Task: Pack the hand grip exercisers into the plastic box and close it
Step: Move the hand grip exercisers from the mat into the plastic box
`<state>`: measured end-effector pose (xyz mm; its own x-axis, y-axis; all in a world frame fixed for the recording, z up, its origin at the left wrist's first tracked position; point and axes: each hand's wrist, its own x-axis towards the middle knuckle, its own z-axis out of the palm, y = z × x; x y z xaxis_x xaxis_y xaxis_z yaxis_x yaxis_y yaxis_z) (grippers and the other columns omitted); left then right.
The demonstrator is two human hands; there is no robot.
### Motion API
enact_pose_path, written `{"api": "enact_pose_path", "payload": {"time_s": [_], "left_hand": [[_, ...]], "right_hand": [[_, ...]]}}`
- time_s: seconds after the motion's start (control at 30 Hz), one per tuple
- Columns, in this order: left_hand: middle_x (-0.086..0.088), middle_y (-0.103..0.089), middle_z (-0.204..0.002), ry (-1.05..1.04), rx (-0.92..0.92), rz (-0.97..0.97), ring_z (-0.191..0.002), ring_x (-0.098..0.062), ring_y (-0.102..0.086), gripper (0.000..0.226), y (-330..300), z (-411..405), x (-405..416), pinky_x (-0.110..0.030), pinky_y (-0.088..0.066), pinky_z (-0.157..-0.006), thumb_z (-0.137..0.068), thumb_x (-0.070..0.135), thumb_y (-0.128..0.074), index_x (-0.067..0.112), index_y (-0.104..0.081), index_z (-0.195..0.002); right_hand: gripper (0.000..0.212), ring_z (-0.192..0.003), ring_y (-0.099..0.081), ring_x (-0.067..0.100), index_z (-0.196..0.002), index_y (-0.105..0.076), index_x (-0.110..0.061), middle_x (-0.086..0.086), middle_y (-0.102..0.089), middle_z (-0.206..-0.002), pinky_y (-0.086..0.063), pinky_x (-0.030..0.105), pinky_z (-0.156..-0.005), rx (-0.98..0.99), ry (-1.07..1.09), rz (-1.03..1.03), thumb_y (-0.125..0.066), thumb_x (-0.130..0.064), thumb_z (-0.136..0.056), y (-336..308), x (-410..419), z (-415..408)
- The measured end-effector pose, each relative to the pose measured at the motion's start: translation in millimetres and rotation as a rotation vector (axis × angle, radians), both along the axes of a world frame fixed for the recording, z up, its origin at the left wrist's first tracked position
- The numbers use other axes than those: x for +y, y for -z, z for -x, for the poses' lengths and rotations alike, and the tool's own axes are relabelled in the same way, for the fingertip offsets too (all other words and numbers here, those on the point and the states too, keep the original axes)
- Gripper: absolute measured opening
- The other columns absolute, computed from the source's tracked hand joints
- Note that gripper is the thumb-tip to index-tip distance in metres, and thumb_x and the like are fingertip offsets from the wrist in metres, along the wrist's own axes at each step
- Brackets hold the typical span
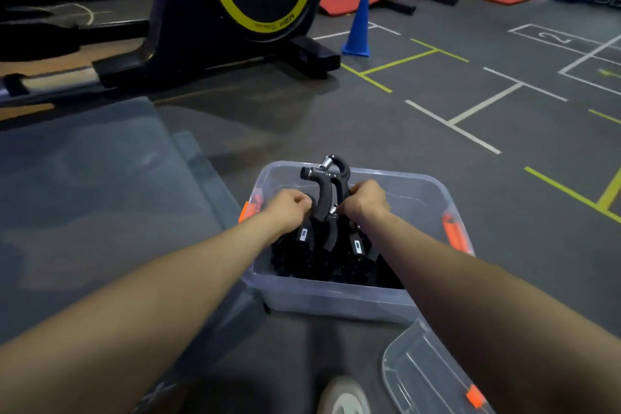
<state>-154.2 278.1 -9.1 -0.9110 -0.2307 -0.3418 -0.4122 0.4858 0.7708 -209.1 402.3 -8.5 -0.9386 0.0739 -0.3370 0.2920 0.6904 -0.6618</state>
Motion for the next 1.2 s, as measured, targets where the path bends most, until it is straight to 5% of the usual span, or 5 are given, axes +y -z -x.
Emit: {"api": "enact_pose_path", "payload": {"time_s": [0.1,0.3,0.57,0.9,1.2], "left_hand": [[-0.008,-0.050,-0.134,0.118,0.020,0.379,-0.122,-0.027,-0.051,0.037,17.3,9.6,1.6,-0.031,-0.038,-0.105,-0.092,0.022,-0.055,0.014,-0.054,-0.128],[-0.003,-0.026,-0.153,0.376,-0.110,0.581,-0.142,-0.024,-0.024,0.082,52.7,21.4,-0.9,-0.034,-0.024,-0.117,-0.078,0.029,-0.073,0.016,-0.029,-0.145],[-0.001,-0.034,-0.152,0.420,-0.171,0.547,-0.138,-0.025,-0.036,0.074,66.7,25.8,-8.1,-0.036,-0.032,-0.113,-0.081,0.025,-0.071,0.016,-0.033,-0.143],[0.002,-0.014,-0.159,0.481,-0.119,0.543,-0.145,-0.024,-0.020,0.071,67.6,17.6,-12.4,-0.035,-0.018,-0.119,-0.089,0.034,-0.058,0.015,-0.024,-0.148],[0.006,0.000,-0.160,0.603,-0.158,0.582,-0.148,-0.015,0.001,0.085,70.8,18.7,-8.7,-0.051,-0.004,-0.118,-0.086,0.028,-0.063,0.021,-0.009,-0.150]], "right_hand": [[0.019,-0.083,-0.065,0.029,-0.091,-0.065,-0.015,0.006,-0.068,-0.089,-0.050,0.027,-0.070,-0.035,-0.004,-0.068,-0.065,-0.012,-0.072,13.9,18.6,2.0],[0.021,-0.080,-0.061,0.029,-0.095,-0.064,-0.013,0.009,-0.067,-0.094,-0.046,0.027,-0.072,-0.104,-0.039,-0.167,-0.063,-0.014,-0.073,39.7,36.3,9.4],[0.013,-0.087,-0.065,0.028,-0.087,-0.060,-0.010,0.011,-0.062,-0.088,-0.046,0.027,-0.069,-0.147,-0.084,-0.243,-0.061,-0.009,-0.074,57.8,31.8,21.7],[0.011,-0.090,-0.065,0.030,-0.084,-0.053,-0.010,0.013,-0.067,-0.099,-0.045,0.029,-0.067,-0.118,-0.083,-0.236,-0.062,-0.011,-0.078,64.0,22.0,23.0],[0.058,-0.114,-0.059,0.026,-0.124,-0.053,-0.009,0.009,-0.064,-0.121,-0.045,0.029,-0.099,-0.149,-0.472,-0.223,-0.078,-0.016,-0.072,57.6,36.5,4.8]]}}
